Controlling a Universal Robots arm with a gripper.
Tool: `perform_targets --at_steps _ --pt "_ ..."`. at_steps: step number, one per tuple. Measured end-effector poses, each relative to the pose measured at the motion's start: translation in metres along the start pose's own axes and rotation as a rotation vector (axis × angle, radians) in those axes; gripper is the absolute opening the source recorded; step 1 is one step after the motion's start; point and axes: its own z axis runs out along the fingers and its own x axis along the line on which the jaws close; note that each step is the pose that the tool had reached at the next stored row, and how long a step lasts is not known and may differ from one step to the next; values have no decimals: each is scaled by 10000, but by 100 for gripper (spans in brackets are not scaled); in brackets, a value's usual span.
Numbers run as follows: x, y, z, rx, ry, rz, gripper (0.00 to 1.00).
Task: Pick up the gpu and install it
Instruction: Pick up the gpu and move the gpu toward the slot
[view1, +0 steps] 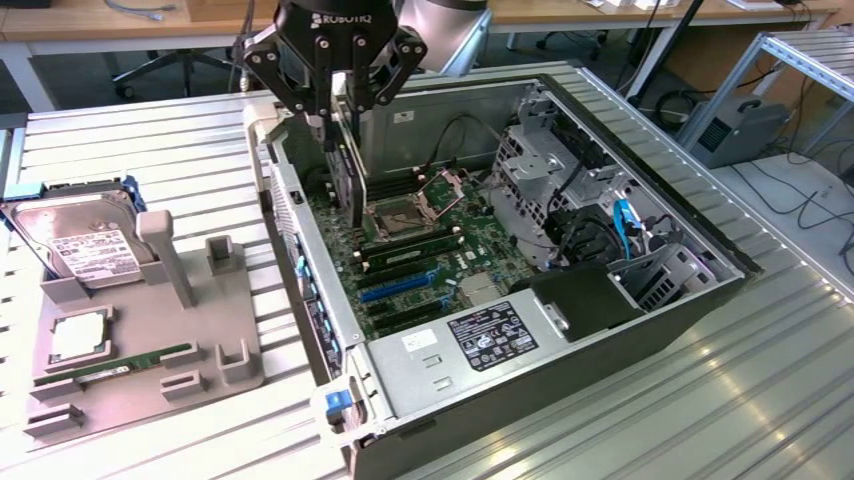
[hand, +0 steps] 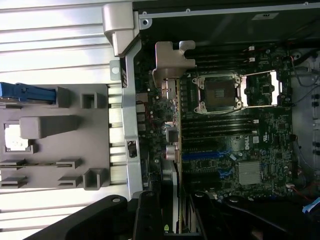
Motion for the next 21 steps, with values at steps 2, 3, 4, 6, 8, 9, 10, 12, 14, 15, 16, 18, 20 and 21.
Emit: perform_targets --at_steps 2,3,4,6,8,9,10,12,14,15,16,18,20,21 --pt "-18 1 3 1 0 1 27" --pt "-25 2 5 1 -1 0 27" --pt "-31 2 5 2 0 0 27" --pt "-42 3 7 4 0 0 27" --pt "-54 4 9 4 0 0 27" --pt "-65 5 11 4 -1 0 27" --pt "-70 5 12 4 -1 0 27" --pt "-87 7 16 6 -1 0 27" --pt "-108 8 19 8 -1 0 27" --pt "-117 9 21 8 -1 0 27" --pt "-122 9 22 8 -1 0 27" --pt "-135 10 25 10 -1 -1 27" --pt "-147 11 27 11 -1 0 27" --pt "-152 11 28 11 -1 -1 27"
